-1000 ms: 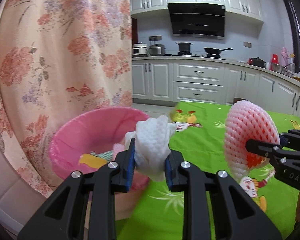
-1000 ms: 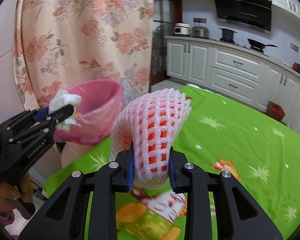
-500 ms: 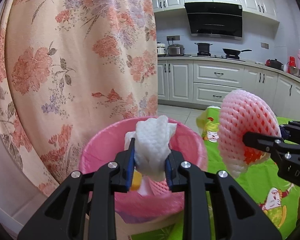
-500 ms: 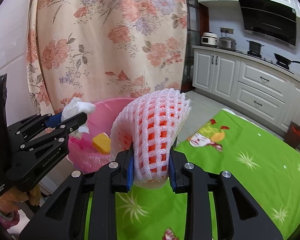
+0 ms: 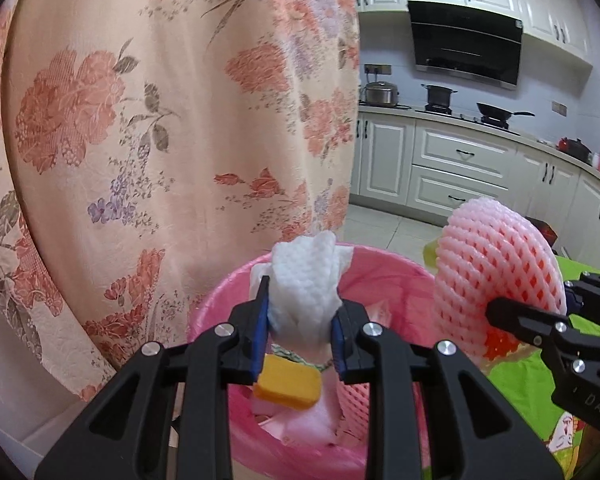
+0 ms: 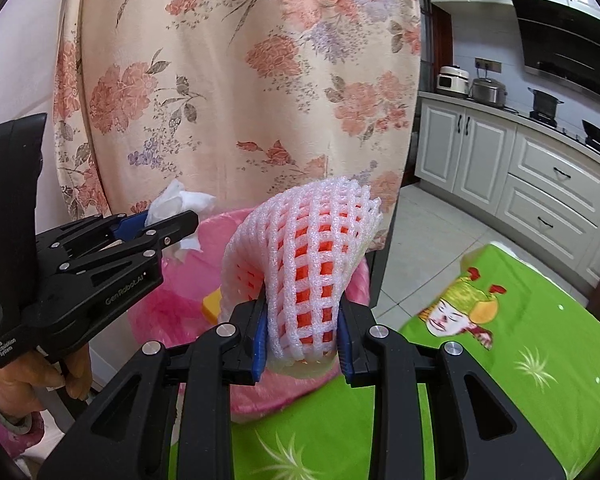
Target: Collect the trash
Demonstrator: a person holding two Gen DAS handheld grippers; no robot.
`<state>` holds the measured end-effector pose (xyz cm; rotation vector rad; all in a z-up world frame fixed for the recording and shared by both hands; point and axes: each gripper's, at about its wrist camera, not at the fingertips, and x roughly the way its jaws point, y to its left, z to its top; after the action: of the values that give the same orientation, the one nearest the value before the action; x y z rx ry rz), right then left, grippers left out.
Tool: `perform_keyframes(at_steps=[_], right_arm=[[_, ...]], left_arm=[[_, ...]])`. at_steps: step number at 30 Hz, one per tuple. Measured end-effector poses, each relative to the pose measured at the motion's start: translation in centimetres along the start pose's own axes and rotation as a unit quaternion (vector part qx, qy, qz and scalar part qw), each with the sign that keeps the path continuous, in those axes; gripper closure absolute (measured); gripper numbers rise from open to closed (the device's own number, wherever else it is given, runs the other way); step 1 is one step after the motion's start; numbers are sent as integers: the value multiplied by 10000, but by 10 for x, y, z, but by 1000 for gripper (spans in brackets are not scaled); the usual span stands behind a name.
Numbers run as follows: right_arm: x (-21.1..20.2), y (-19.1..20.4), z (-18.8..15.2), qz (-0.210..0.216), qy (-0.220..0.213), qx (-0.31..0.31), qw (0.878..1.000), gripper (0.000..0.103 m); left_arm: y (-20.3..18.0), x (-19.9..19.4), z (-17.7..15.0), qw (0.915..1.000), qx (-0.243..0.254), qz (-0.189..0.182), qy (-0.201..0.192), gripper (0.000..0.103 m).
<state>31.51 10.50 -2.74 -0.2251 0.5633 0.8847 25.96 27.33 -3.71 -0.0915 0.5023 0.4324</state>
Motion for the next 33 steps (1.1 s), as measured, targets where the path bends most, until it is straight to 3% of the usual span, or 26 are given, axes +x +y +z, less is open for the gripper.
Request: perform_keyframes(at_steps=[13, 16, 17, 19, 30, 33], right_arm=[[26, 5, 5, 125, 157, -160, 9997, 70], [29, 3, 1, 110, 232, -92, 9996, 60], [29, 2, 0, 104, 244, -70, 9996, 53], [28, 0, -3, 79, 230, -14, 9997, 48], [5, -8, -6, -22, 126, 148, 9998, 48], [-5, -8, -3, -60, 43, 166, 9998, 41]], left_arm=[[18, 19, 16, 9999, -103, 134, 31, 74], [19, 24, 18, 9998, -147, 139, 73, 66], [20, 25, 18, 9997, -164, 158, 87, 59], [21, 24, 17, 9996, -209, 201, 75, 46], [20, 4, 17, 9986, -254, 455, -130, 16], [19, -5, 20, 9984, -247, 472, -191, 8]])
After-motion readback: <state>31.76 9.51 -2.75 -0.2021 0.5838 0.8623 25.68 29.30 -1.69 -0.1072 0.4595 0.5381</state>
